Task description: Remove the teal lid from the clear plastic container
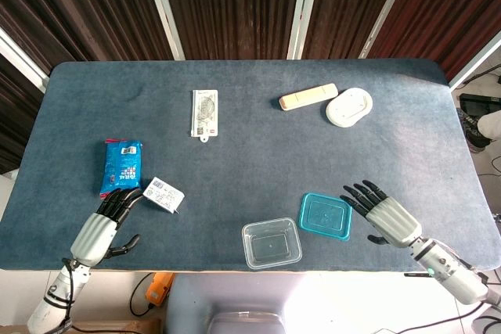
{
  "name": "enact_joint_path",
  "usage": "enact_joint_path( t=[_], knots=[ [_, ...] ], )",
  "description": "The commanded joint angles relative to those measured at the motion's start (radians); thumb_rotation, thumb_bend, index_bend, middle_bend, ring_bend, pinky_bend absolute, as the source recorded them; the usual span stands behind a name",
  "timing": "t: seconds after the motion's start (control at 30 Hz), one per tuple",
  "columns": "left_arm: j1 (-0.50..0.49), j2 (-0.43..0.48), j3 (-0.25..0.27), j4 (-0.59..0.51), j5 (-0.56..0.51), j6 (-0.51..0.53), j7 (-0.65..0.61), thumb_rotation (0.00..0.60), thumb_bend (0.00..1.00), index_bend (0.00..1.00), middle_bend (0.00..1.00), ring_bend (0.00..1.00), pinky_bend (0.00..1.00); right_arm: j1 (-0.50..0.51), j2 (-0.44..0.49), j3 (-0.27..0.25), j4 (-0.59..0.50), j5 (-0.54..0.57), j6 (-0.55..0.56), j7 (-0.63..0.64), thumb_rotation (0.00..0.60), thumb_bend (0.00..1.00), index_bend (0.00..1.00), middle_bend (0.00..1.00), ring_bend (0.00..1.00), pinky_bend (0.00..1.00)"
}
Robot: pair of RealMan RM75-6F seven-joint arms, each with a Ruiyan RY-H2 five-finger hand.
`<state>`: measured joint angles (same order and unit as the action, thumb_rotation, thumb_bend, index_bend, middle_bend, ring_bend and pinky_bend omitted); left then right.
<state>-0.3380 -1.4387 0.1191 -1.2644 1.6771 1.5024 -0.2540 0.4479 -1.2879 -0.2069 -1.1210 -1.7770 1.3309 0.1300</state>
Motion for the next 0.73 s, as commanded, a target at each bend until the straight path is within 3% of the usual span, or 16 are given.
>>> enact_joint_path(
  t=[0.03, 0.27, 0.4, 0.47, 0.53, 0.73],
  knots=[
    [0.037, 0.113, 0.031, -0.121, -0.054, -0.051, 0.068, 0.6, 0.32, 0.0, 0.0, 0.0, 0.0, -0.043, 0.068, -0.029, -0.083, 0.025, -0.022, -0.038, 0.6, 0.12, 0.0, 0.0, 0.0, 0.0],
    [0.154, 0.225, 0.031, -0.265, -0.166, 0.014, 0.265, 0.6, 0.32, 0.0, 0.0, 0.0, 0.0, -0.248, 0.159, 0.063, -0.346, 0.204, 0.221, -0.317, 0.6, 0.12, 0.0, 0.0, 0.0, 0.0],
    [0.182, 0.226, 0.023, -0.276, -0.174, 0.053, 0.295, 0.6, 0.32, 0.0, 0.0, 0.0, 0.0, -0.296, 0.177, 0.071, -0.424, 0.256, 0.257, -0.376, 0.6, 0.12, 0.0, 0.0, 0.0, 0.0],
    [0.232, 0.201, 0.01, -0.242, -0.163, 0.135, 0.294, 0.6, 0.33, 0.0, 0.0, 0.0, 0.0, -0.381, 0.184, 0.077, -0.5, 0.302, 0.347, -0.39, 0.6, 0.12, 0.0, 0.0, 0.0, 0.0],
    [0.253, 0.207, 0.014, -0.227, -0.15, 0.153, 0.275, 0.6, 0.33, 0.0, 0.0, 0.0, 0.0, -0.448, 0.166, 0.085, -0.47, 0.318, 0.424, -0.355, 0.6, 0.12, 0.0, 0.0, 0.0, 0.0],
    [0.267, 0.213, 0.005, -0.226, -0.118, 0.157, 0.267, 0.6, 0.33, 0.0, 0.0, 0.0, 0.0, -0.462, 0.16, 0.118, -0.447, 0.305, 0.424, -0.325, 0.6, 0.12, 0.0, 0.0, 0.0, 0.0]
  ],
)
